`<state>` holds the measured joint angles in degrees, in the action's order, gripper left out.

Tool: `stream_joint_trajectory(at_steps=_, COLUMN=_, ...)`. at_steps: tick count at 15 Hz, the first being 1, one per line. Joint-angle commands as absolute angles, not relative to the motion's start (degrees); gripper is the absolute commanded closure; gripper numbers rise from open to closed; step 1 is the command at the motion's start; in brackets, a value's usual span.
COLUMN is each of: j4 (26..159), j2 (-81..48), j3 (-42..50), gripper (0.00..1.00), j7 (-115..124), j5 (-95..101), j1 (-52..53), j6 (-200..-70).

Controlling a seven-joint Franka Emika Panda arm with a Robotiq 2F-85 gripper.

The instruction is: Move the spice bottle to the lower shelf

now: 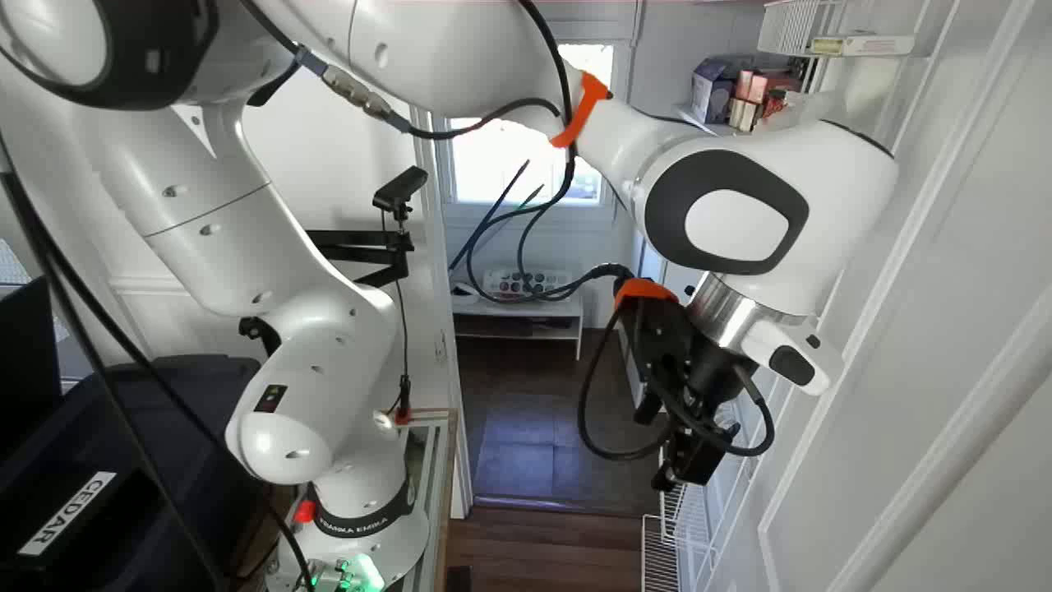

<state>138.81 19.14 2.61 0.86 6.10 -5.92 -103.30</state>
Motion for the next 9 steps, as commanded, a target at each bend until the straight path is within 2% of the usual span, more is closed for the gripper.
stream_joint_trajectory(at_steps=1, j4=138.7, j2=19.1, j3=3.1, gripper=0.00, j7=1.0, j5=6.2, j1=-5.4, j6=-103.1)
stream_joint_trajectory(at_steps=4, j4=138.7, j2=19.1, j3=3.1, gripper=0.00, j7=1.0, j5=6.2, j1=-5.4, j6=-103.1)
stream_joint_trajectory(at_steps=9, j4=138.9, j2=22.8, j3=5.3, gripper=0.00, j7=-8.4, j5=-7.6, j1=-2.3, j6=-100.7)
